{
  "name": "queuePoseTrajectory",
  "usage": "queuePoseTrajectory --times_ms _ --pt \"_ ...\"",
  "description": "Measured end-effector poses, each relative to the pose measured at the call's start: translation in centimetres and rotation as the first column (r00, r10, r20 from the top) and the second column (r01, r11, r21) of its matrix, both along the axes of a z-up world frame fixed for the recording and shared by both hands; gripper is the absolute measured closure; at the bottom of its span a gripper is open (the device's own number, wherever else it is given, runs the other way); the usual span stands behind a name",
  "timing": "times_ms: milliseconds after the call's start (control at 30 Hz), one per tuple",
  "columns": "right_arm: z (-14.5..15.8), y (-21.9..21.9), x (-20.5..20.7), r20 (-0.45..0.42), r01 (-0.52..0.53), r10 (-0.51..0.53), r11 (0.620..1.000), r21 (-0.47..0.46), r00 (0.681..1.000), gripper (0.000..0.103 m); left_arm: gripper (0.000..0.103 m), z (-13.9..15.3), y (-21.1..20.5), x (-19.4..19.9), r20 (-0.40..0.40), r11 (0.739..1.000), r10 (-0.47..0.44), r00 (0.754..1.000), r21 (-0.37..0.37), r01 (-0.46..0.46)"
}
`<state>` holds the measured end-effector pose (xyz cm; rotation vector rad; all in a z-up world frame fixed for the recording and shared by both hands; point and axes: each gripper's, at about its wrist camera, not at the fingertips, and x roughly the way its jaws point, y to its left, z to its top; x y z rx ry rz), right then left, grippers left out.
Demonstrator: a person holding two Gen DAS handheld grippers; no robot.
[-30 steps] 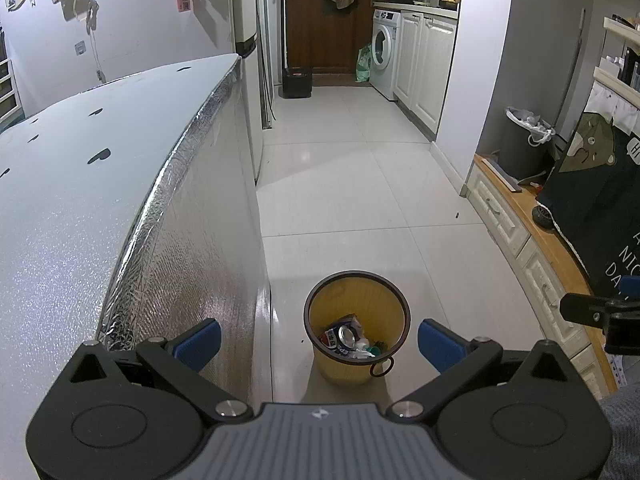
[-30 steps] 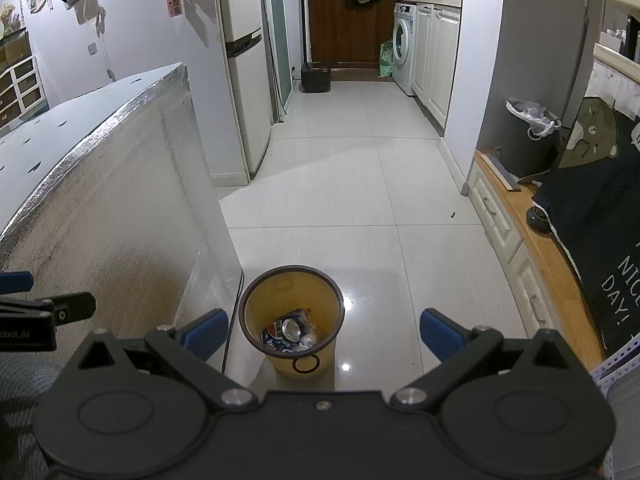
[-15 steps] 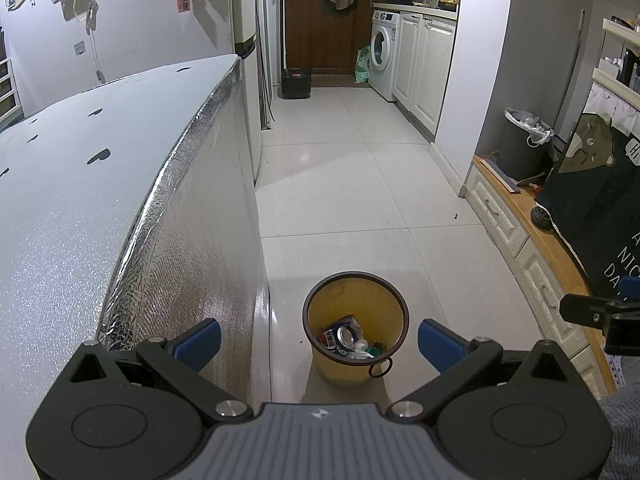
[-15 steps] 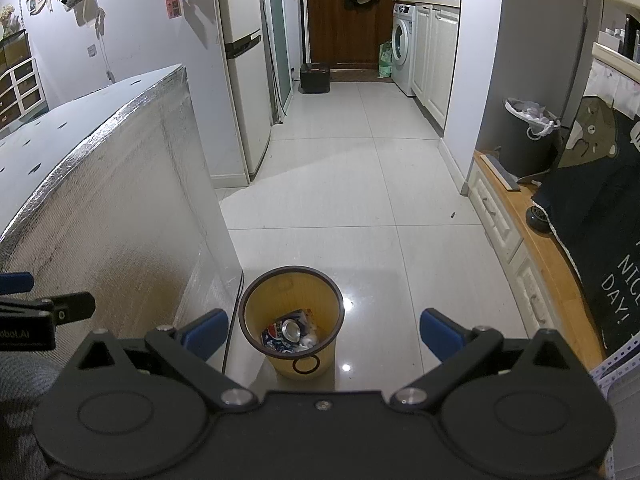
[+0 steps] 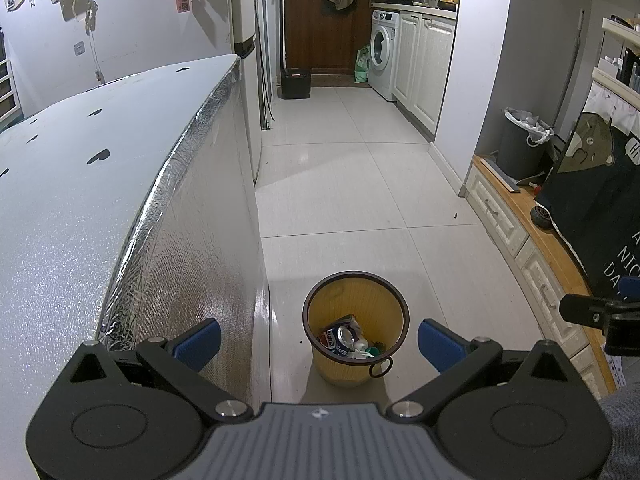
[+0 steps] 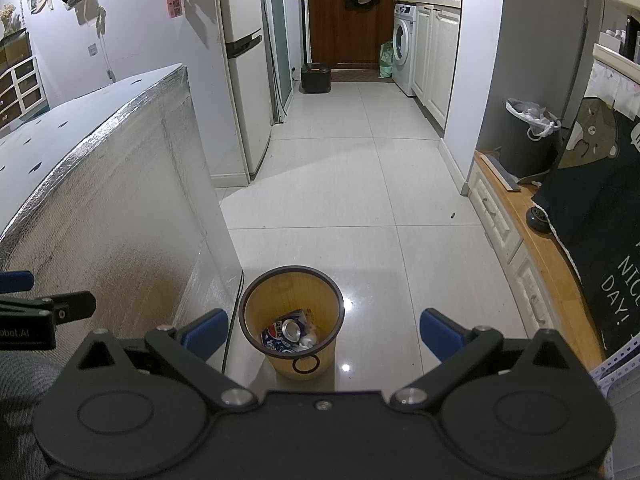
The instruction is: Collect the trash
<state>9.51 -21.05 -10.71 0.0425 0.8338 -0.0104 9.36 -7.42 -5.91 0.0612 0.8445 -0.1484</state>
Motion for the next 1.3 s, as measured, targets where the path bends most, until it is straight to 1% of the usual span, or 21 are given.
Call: queuePoseTrajectory --times_ms 1300 --pt "0.16 -0.12 -0.05 0.003 -0.002 0.002 1.000 0.000 1.000 0.000 0.000 0.00 -0.06 -0.06 0.003 1.000 0.000 1.000 -0.001 0.000"
